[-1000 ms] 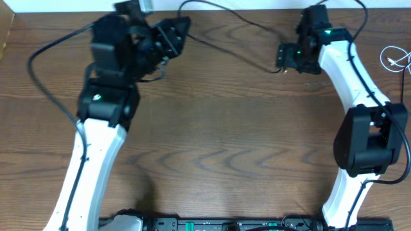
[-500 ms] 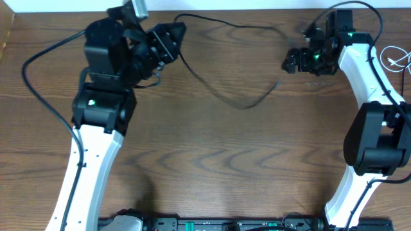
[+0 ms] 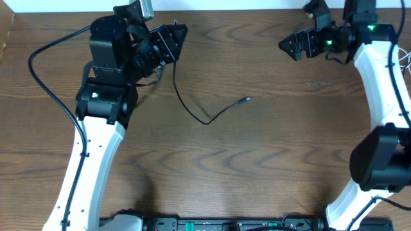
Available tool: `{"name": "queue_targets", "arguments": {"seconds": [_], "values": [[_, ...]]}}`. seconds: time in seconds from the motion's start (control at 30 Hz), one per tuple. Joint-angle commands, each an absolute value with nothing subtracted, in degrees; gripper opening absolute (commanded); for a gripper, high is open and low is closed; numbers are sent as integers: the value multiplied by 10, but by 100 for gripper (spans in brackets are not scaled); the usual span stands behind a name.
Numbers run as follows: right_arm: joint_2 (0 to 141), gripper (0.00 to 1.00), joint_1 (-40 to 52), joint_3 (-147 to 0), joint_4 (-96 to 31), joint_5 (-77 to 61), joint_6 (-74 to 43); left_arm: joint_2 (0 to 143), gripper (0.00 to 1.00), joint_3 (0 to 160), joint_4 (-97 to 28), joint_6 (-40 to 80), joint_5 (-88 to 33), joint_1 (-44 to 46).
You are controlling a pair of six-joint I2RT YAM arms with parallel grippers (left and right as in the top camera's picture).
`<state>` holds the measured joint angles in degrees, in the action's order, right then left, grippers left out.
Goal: Untangle cables
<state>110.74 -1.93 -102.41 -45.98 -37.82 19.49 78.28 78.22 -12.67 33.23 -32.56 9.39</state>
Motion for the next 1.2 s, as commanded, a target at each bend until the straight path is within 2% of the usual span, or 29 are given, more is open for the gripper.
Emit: {"name": "queue_targets", "arguments": {"seconds": [0.0, 0.1, 0.23, 0.67, 1.17], "values": [[1096, 99, 1, -1035, -460, -592, 330, 781, 8, 787, -117, 315, -407, 97], [1096, 99, 37, -1035, -451, -649, 392, 781, 7, 787, -93, 316, -481, 97], [1096, 97, 79, -1035, -435, -656, 448, 781, 7, 787, -65, 343, -528, 97], [1096, 99, 113, -1035, -374, -860, 472, 781, 7, 787, -39, 415, -626, 103], [1096, 99, 180, -1033, -380, -895, 472, 781, 8, 787, 59, 462, -619, 138]]}}
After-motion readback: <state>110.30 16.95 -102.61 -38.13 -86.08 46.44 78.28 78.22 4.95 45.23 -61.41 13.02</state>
